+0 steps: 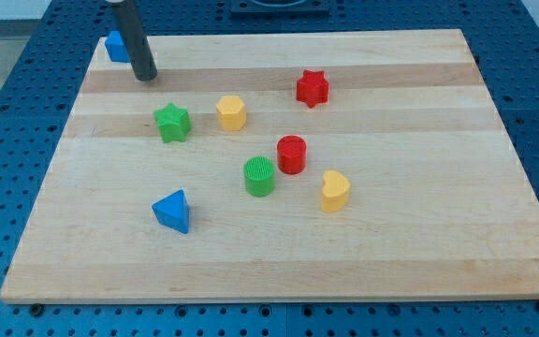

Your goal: Touch the bottom of green star

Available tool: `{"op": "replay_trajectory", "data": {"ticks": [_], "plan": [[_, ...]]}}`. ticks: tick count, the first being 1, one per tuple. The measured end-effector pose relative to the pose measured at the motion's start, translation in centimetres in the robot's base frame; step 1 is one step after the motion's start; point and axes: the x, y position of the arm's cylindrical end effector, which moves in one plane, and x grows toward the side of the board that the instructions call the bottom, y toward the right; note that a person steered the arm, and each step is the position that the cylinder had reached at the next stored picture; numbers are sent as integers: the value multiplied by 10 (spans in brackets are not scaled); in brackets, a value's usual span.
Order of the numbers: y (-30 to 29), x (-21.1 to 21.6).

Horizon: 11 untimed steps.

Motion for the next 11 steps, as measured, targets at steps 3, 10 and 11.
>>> {"op": "replay_trajectory", "data": {"ticks": [3,10,11], "plan": [[-59,66],[57,121],[66,109]]}}
